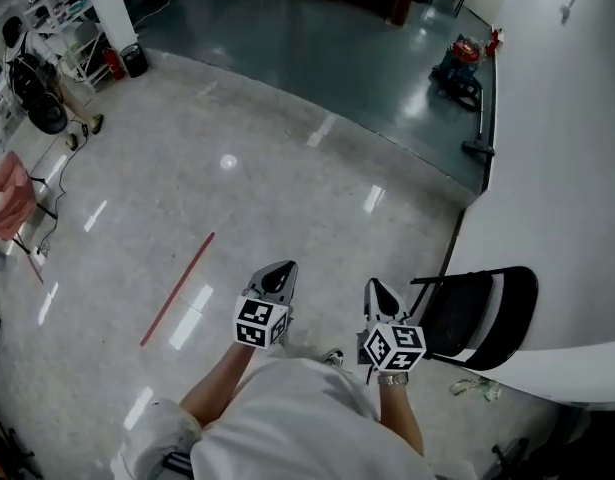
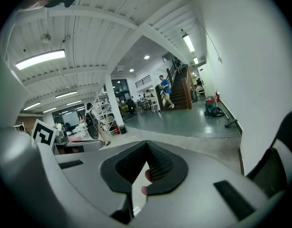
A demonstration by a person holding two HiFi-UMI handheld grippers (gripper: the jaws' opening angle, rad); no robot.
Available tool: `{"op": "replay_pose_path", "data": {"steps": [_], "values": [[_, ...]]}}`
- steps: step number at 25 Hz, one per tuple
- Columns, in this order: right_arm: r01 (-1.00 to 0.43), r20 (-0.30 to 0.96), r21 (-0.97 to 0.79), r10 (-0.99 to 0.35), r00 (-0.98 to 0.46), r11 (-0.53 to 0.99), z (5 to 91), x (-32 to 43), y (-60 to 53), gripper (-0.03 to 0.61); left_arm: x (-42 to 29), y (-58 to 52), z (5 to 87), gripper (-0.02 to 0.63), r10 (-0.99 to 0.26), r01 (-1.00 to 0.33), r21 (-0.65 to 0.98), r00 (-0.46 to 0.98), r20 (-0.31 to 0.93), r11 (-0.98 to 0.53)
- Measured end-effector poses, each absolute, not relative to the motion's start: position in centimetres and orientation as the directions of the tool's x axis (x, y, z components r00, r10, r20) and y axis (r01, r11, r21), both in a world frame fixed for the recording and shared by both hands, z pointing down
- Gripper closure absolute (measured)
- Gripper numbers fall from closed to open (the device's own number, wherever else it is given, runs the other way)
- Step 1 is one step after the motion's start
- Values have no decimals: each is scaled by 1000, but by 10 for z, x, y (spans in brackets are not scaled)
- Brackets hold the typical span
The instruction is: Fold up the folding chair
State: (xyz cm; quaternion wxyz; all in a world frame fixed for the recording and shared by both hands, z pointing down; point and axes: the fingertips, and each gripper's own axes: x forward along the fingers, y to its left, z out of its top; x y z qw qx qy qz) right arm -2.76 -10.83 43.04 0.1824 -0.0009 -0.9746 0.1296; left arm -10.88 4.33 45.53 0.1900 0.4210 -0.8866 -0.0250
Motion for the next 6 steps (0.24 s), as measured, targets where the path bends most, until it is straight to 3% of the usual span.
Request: {"op": "replay_pose_path", "data": {"steps": [6], "values": [[-50,375,-254,51,-926,966,435,17,-171,574,-59,-13,455,603,-750,-731,205,-577,323,651]]}}
